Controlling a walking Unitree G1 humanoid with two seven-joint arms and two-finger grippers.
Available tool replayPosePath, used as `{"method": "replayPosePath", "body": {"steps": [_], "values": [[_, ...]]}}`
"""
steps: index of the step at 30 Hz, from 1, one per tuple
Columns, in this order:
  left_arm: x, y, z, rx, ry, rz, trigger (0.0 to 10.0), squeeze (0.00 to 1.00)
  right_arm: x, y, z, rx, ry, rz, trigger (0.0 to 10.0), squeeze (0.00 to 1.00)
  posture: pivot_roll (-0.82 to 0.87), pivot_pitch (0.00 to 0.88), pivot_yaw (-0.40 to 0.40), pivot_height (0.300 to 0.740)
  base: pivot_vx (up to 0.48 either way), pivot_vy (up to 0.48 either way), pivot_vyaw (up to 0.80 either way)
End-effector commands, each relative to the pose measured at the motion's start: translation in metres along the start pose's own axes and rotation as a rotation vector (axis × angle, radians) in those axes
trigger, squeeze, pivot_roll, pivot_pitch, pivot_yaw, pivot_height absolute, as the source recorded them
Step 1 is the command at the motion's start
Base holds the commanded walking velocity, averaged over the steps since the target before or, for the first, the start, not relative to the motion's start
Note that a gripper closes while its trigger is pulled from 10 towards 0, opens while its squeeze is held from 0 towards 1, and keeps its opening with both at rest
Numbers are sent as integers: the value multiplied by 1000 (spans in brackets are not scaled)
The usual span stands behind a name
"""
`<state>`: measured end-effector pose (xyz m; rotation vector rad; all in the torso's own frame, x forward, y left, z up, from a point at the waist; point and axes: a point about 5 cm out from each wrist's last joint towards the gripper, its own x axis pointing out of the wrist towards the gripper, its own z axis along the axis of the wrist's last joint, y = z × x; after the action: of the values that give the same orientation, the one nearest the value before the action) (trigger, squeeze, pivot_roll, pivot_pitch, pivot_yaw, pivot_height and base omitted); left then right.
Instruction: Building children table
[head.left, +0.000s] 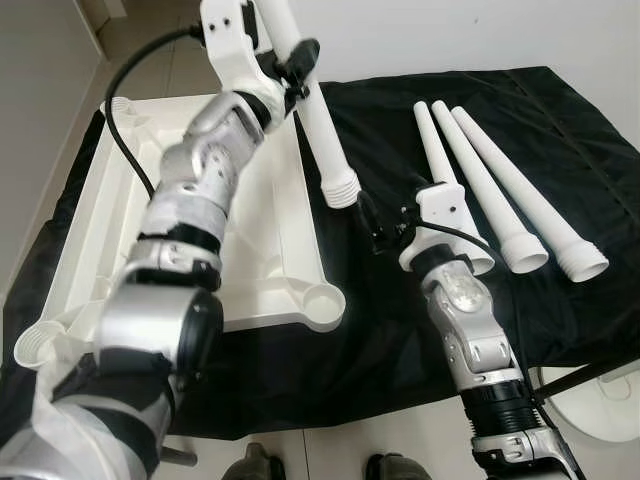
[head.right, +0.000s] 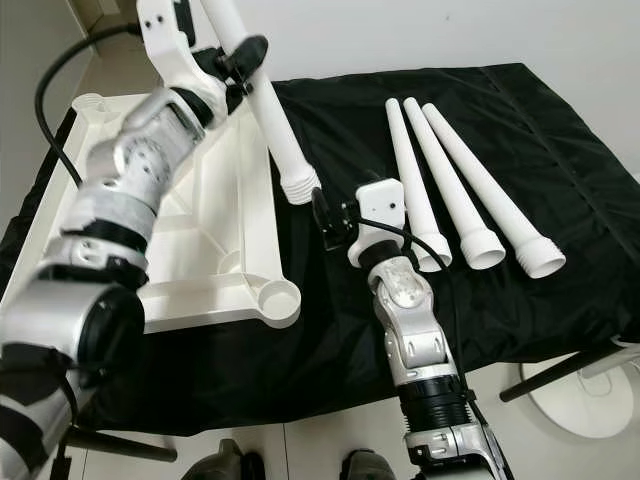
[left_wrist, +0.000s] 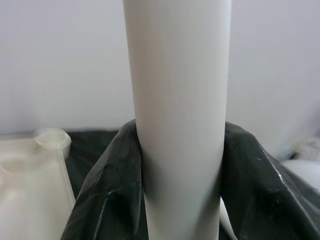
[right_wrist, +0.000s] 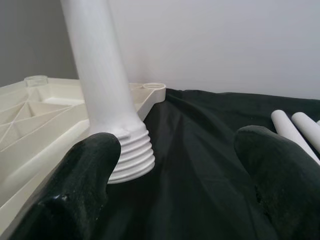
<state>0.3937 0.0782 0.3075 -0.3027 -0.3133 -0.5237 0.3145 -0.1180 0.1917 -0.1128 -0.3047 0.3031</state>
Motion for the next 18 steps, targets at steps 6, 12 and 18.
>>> {"method": "replayPosePath", "body": {"steps": [6,12,18], "values": [[-5,-25,2,116,-88,-28,10000,0,7,3,-2,-56,49,14,10000,0,-99,71,79,740,0,0,0],[-7,-34,-1,139,-102,-33,10000,0,10,2,-5,-85,78,11,10000,0,-99,71,79,740,0,0,0],[-13,-64,-9,108,-122,-78,10000,0,23,9,-6,-113,94,20,10000,0,-84,62,74,740,0,0,0]]}}
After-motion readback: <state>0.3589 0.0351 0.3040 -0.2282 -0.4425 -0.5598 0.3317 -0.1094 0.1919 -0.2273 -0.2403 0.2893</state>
